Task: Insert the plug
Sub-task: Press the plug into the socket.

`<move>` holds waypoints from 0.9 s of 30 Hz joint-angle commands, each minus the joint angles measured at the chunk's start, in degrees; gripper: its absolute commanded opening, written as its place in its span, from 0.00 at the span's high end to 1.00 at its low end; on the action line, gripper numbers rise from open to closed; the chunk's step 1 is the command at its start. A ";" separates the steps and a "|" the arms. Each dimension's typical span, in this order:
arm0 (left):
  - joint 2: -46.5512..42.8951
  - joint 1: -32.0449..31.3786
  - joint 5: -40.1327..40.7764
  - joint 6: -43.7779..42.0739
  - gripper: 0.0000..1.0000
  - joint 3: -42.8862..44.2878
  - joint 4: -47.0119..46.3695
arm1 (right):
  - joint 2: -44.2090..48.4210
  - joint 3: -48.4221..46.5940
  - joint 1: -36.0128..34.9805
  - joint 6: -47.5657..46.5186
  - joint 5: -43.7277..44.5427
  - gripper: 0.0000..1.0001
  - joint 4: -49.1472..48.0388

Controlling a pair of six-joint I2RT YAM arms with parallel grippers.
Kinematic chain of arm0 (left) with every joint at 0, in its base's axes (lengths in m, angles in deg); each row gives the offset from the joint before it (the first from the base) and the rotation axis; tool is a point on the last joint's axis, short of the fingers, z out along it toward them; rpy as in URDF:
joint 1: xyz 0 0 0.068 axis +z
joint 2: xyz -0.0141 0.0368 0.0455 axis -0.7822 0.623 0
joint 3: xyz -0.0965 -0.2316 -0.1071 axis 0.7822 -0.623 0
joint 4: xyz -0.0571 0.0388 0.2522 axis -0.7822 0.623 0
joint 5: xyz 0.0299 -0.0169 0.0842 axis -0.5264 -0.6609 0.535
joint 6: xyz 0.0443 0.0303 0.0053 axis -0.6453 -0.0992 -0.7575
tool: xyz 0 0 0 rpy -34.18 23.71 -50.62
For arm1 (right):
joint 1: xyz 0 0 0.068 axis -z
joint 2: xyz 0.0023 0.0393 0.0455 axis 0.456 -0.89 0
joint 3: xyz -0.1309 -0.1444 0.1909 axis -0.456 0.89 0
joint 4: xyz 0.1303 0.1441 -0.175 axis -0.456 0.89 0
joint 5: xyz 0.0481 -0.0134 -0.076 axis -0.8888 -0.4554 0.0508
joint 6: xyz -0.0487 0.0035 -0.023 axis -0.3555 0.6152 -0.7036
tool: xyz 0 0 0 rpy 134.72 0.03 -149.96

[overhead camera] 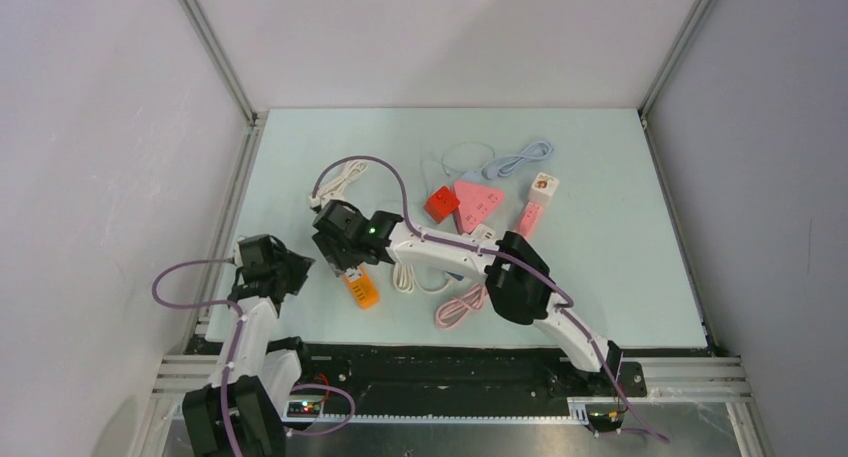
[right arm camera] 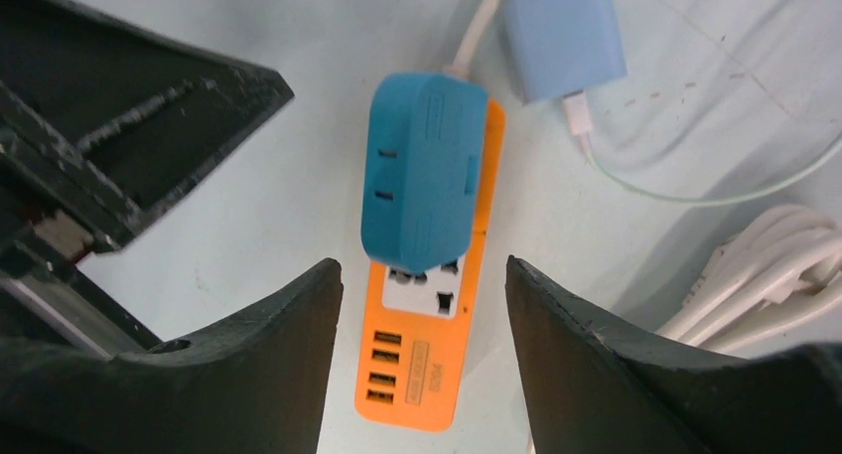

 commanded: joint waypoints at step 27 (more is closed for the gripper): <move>-2.36 1.00 -11.25 -0.98 0.49 -1.89 -5.42 | 0.92 2.38 2.72 6.09 -0.53 0.50 -10.34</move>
